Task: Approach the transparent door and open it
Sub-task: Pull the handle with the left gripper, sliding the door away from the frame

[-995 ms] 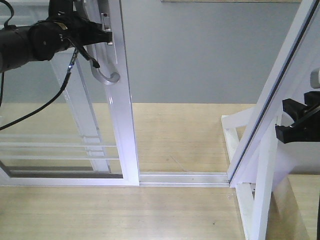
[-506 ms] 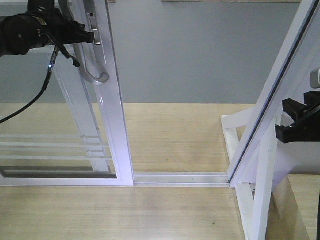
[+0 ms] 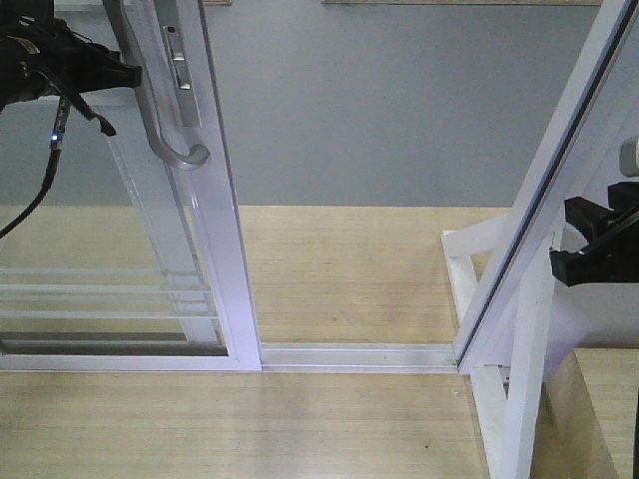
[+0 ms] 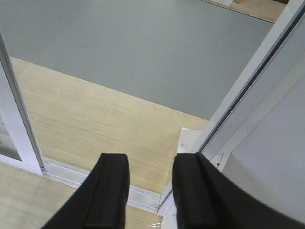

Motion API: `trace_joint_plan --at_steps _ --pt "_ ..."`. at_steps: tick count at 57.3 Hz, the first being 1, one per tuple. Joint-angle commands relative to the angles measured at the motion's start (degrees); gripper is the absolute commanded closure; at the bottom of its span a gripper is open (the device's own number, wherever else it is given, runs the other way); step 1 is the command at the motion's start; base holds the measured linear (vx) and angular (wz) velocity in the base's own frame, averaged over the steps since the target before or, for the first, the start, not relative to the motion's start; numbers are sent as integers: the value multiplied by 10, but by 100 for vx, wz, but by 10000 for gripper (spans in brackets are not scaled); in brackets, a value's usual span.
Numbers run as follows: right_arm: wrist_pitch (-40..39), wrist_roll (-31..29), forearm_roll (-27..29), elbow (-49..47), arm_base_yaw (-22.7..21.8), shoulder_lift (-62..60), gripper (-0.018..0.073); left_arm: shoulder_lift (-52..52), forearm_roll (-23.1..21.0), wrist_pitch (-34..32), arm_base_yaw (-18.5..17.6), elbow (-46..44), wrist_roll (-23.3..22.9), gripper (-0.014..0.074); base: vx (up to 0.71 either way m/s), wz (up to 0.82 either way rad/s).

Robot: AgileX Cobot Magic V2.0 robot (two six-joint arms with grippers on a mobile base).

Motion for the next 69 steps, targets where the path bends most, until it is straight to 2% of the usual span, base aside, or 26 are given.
trace_joint_plan --at_steps 1,13,21,28,34,37,47,58,69 --pt "-41 -2 -11 -17 -3 -5 244 -33 -1 -34 -2 -16 -1 232 0 0" --pt "-41 -2 -11 -17 -3 -4 244 -45 -6 -15 -21 -16 -1 232 0 0" --pt "-41 -2 -11 -16 -3 2 244 -50 -6 -37 -45 -16 0 232 0 0" --pt "-42 -2 -11 -16 -3 11 244 -36 15 -131 -51 -16 30 232 0 0" --pt "-41 -2 -11 -16 -3 14 244 -8 8 -229 -38 -20 26 237 0 0" --pt "-41 -2 -11 -16 -3 14 244 6 6 -245 -30 -20 24 241 0 0" --pt "-39 -2 -11 -16 -3 14 244 16 -8 -212 -10 -19 24 244 0 1" --pt "-45 -2 -11 -16 -3 14 244 11 -9 -210 21 -19 24 259 0 -1" --pt "-47 -2 -10 -16 -3 14 244 -16 -9 -160 39 -19 23 259 0 0"
